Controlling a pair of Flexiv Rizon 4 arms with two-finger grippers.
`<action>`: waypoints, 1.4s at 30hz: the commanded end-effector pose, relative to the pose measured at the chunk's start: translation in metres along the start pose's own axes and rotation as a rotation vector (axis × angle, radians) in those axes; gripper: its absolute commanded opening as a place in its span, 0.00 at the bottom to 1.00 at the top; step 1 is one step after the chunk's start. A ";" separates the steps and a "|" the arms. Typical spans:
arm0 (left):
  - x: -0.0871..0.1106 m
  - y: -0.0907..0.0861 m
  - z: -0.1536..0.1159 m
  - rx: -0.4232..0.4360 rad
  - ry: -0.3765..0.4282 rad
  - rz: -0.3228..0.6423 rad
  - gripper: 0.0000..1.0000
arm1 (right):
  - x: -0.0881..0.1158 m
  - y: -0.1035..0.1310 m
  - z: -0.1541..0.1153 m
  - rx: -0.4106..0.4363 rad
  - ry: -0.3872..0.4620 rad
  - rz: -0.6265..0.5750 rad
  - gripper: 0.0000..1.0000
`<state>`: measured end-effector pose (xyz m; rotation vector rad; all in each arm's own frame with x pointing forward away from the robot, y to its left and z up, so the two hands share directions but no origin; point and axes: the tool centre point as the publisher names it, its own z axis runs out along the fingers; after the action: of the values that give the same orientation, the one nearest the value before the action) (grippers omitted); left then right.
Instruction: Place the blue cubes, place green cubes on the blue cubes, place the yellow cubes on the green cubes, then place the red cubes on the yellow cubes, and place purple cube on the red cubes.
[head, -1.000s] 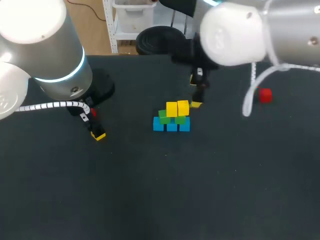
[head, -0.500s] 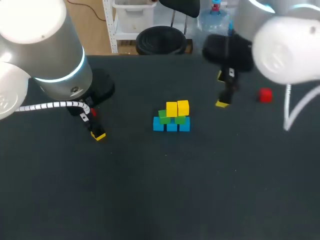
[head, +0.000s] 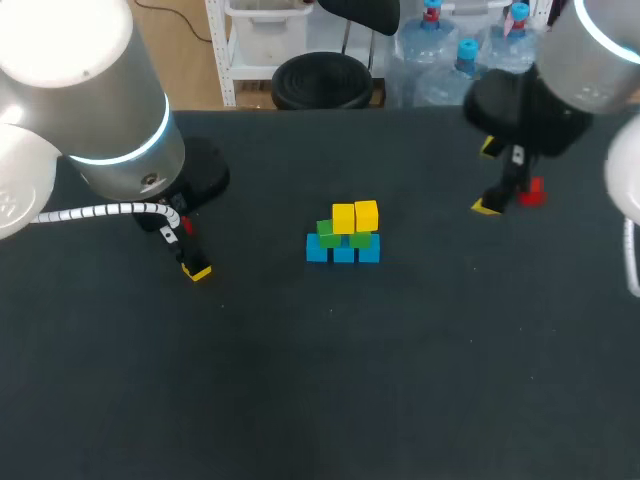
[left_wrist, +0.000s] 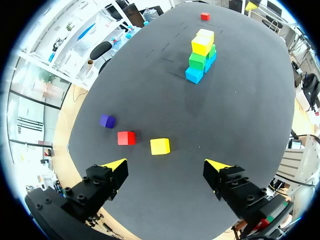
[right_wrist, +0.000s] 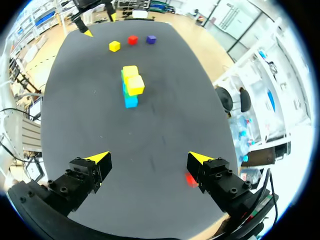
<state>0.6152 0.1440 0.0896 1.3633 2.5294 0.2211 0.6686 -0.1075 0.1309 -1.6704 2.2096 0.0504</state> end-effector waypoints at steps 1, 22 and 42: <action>0.000 0.002 0.000 0.005 0.000 0.002 1.00 | 0.015 0.002 -0.011 0.282 -0.027 0.016 1.00; 0.000 0.002 0.000 0.005 0.000 0.002 1.00 | 0.036 -0.001 -0.019 0.307 -0.024 0.077 1.00; 0.000 0.002 0.000 0.005 0.000 0.002 1.00 | 0.036 -0.001 -0.019 0.307 -0.024 0.077 1.00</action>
<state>0.6152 0.1440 0.0896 1.3634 2.5294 0.2211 0.6596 -0.1453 0.1397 -1.4438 2.1600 -0.1845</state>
